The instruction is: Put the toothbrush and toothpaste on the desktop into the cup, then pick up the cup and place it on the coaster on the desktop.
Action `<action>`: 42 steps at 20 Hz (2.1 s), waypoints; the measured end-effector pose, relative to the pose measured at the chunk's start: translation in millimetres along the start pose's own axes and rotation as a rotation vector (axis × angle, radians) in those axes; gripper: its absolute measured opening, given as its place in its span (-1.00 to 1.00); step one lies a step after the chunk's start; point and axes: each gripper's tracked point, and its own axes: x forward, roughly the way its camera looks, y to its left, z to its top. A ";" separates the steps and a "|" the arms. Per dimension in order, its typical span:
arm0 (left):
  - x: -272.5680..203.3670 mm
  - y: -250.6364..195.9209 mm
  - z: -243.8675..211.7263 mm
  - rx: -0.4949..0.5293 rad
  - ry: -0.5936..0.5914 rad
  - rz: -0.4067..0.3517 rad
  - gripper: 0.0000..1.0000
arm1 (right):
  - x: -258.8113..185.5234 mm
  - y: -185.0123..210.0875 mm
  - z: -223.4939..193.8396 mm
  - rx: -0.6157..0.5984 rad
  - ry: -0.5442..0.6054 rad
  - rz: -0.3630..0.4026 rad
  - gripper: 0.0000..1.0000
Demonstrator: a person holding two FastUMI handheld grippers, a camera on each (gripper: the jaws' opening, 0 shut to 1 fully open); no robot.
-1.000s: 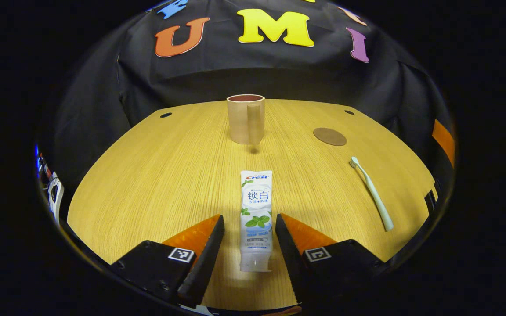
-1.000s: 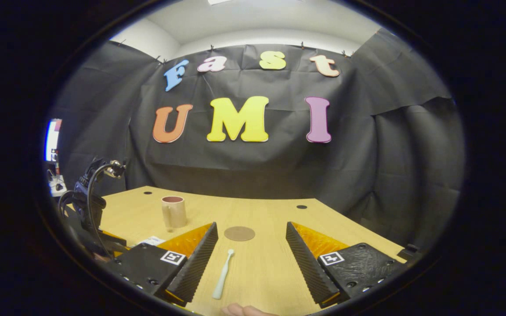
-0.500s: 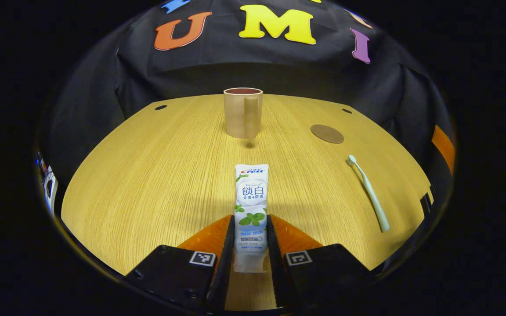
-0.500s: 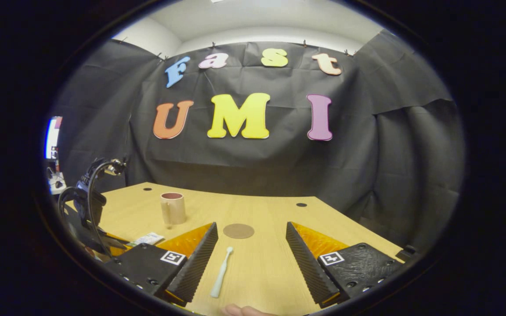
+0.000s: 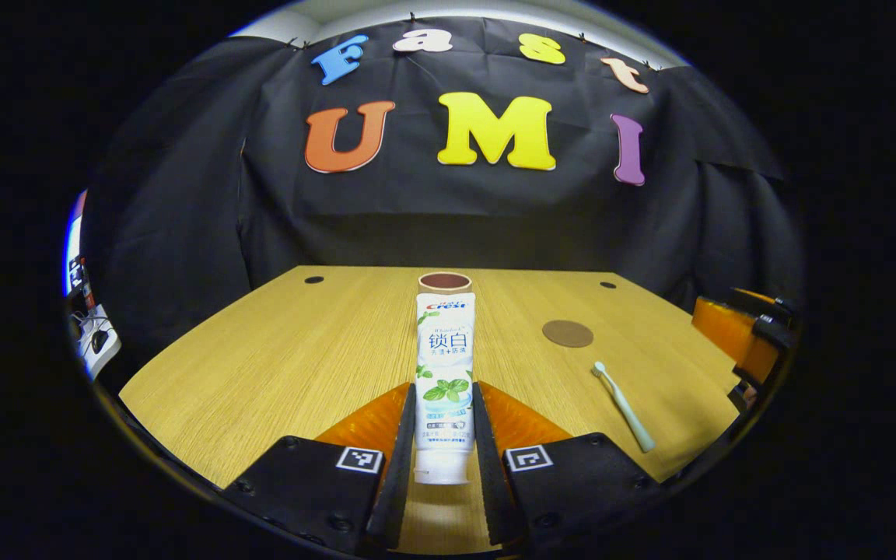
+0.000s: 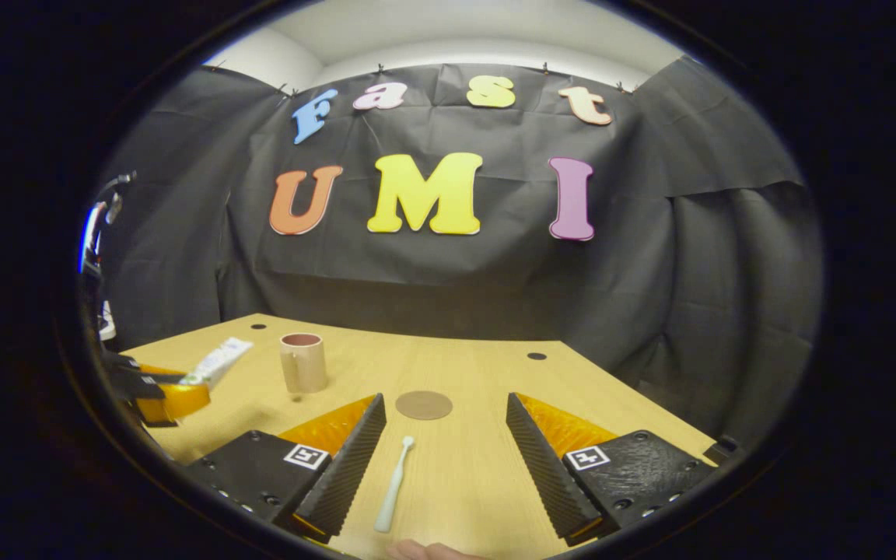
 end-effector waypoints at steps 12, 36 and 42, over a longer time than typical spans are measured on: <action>-39.9 12.6 46.7 -0.012 -0.156 0.001 -0.14 | 51.3 34.1 -83.5 0.063 0.298 0.008 0.89; -51.6 12.1 53.8 -0.028 -0.171 -0.024 -0.14 | 63.0 71.4 -123.1 0.181 0.472 0.110 -0.99; -33.8 21.6 50.2 -0.082 -0.142 -0.021 -0.14 | 41.7 61.0 -63.7 0.177 0.289 0.130 -0.99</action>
